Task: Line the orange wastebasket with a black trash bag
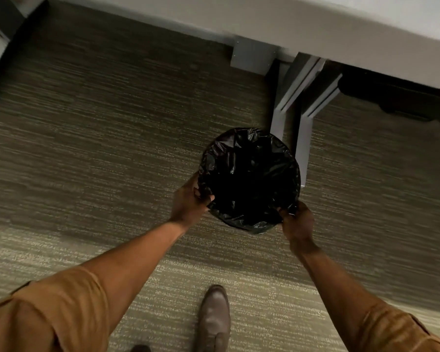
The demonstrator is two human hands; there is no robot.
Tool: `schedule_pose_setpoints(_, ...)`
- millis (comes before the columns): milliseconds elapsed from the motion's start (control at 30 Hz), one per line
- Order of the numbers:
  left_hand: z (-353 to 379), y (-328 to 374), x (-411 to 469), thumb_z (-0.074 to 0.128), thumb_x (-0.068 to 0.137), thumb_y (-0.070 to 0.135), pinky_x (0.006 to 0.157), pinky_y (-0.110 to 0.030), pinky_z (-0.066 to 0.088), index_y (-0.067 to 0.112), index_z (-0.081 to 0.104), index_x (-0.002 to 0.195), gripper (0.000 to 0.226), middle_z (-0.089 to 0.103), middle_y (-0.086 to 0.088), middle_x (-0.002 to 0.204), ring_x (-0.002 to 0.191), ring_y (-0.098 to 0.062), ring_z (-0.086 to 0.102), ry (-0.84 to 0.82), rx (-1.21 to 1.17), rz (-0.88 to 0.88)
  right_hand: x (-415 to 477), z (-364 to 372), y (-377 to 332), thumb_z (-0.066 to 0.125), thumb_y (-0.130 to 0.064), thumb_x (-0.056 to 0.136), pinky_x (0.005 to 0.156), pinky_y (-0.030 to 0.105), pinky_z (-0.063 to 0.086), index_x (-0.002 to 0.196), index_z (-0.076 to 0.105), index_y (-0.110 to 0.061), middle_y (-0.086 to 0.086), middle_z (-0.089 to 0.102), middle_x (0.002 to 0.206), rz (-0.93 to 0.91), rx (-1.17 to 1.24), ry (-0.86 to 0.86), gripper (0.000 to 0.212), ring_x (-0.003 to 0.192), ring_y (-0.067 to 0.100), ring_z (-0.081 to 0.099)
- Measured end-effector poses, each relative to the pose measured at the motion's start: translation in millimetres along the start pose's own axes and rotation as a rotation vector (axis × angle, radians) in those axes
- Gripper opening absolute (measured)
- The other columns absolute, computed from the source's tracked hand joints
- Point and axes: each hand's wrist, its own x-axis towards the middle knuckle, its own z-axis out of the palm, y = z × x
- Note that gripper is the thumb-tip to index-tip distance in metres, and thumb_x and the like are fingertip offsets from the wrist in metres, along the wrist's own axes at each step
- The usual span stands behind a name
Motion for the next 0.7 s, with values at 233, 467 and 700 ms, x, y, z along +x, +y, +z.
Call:
schedule_pose_setpoints(233, 1.8, 6.3, 1.0, 0.082, 0.094, 0.014, 0.088, -0.051, 0.069, 0.023, 0.052, 0.158, 0.072, 0.083, -0.012, 0.117, 0.099, -0.03, 0.082, 0.008, 0.017, -0.012, 1.1, -4.8, 0.6, 0.076, -0.009, 0.096, 0.079, 0.031, 0.054, 0.133, 0.067, 0.0, 0.018, 0.079, 0.118, -0.029, -0.055, -0.015, 0.039, 0.107, 0.036, 0.075)
schedule_pose_setpoints(467, 4.9, 1.3, 1.3, 0.081, 0.095, 0.019, 0.091, -0.051, 0.068, 0.022, 0.05, 0.16, 0.072, 0.083, -0.013, 0.117, 0.099, -0.033, 0.081, 0.017, 0.064, -0.022, -1.0, -5.7, 1.7, 0.074, -0.014, 0.099, 0.088, 0.04, 0.061, 0.14, 0.065, -0.003, 0.016, 0.079, 0.124, -0.07, -0.027, -0.033, 0.043, 0.112, 0.034, 0.075)
schedule_pose_setpoints(700, 1.2, 11.2, 2.7, 0.076, 0.099, 0.039, 0.093, -0.05, 0.065, 0.008, 0.038, 0.158, 0.077, 0.08, -0.018, 0.125, 0.104, -0.04, 0.081, 0.014, 0.155, -0.078, -17.0, -16.6, -6.0, 0.075, -0.039, 0.099, 0.075, 0.022, 0.056, 0.132, 0.068, -0.01, 0.004, 0.079, 0.109, -0.107, 0.04, -0.02, 0.043, 0.096, 0.02, 0.074)
